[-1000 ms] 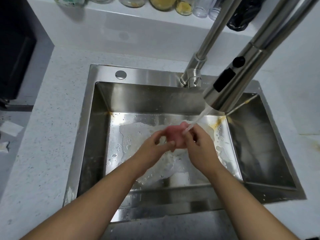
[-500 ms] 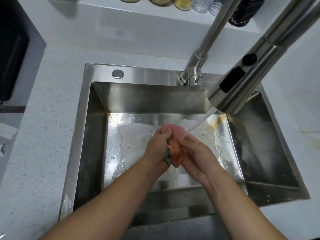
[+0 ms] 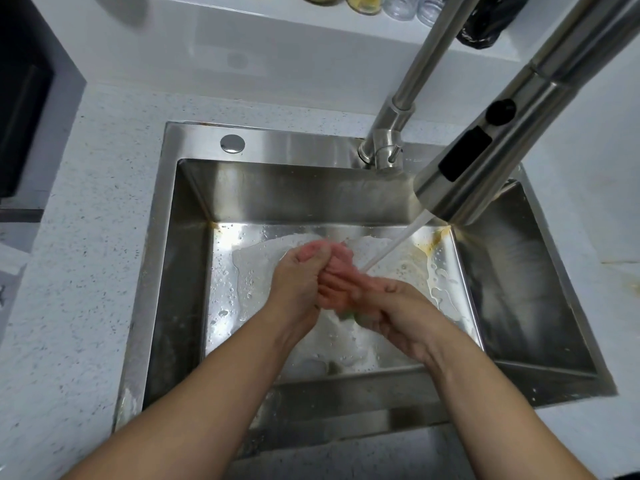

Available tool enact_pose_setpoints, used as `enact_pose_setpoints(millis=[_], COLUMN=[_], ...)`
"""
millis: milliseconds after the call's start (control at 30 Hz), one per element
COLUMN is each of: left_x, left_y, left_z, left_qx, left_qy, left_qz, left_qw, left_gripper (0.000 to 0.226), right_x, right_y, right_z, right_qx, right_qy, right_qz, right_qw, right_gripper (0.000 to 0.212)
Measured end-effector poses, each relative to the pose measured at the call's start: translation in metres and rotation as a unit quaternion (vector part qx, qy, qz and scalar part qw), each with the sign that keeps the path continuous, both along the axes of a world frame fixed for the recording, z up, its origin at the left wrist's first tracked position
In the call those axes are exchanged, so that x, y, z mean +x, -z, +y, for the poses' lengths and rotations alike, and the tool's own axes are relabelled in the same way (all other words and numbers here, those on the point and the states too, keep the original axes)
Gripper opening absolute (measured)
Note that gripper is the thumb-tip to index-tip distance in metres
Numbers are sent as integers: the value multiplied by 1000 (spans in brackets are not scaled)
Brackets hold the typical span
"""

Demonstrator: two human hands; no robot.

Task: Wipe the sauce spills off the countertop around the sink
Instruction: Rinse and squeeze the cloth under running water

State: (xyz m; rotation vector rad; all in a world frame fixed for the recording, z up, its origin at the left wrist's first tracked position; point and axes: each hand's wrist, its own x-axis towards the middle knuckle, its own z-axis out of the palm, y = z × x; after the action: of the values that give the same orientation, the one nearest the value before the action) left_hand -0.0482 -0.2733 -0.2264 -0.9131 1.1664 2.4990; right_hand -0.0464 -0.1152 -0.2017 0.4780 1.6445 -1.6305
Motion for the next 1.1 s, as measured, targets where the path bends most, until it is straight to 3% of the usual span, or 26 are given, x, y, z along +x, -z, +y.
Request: enact_pose_setpoints(millis=[100,233,433,533,633,733,767,867,1000,1100], left_x=[6,6,5,8,10,11,11,16,38,30], left_y=[0,5,13,18,20,12,9,-3,-23,-20], left_z=[0,-3,-10,-14,-13,-7,-5,7,40,39], left_qx=[-39,-43,115,116,101,32,4,-65,-43,-51], left_qy=[43,70,31,74,103,99,94,106,139,94], left_qz=[-10,-5,20,22,-31,-72,-75,-39,31,9], left_qw=[998,997,993,990,989,992,993,991,989,994], left_gripper=[32,30,23,41,40,16,11,34,37,35], right_x=[-5,-4,-3,-6,-6,-3,-2,4,3,19], right_y=[1,4,-3,-5,-4,-3,-1,8,10,7], right_z=[-1,-8,-22,-20,-17,-19,-20,-28,-42,-61], right_qx=[-12,12,-4,-69,-119,-143,-134,-56,12,69], right_qy=[126,178,184,184,176,193,197,214,236,172], right_qz=[36,66,91,51,15,10,28,109,108,137], right_qw=[991,982,979,979,977,971,971,969,966,973], right_gripper=[34,11,15,21,14,14,16,32,12,16])
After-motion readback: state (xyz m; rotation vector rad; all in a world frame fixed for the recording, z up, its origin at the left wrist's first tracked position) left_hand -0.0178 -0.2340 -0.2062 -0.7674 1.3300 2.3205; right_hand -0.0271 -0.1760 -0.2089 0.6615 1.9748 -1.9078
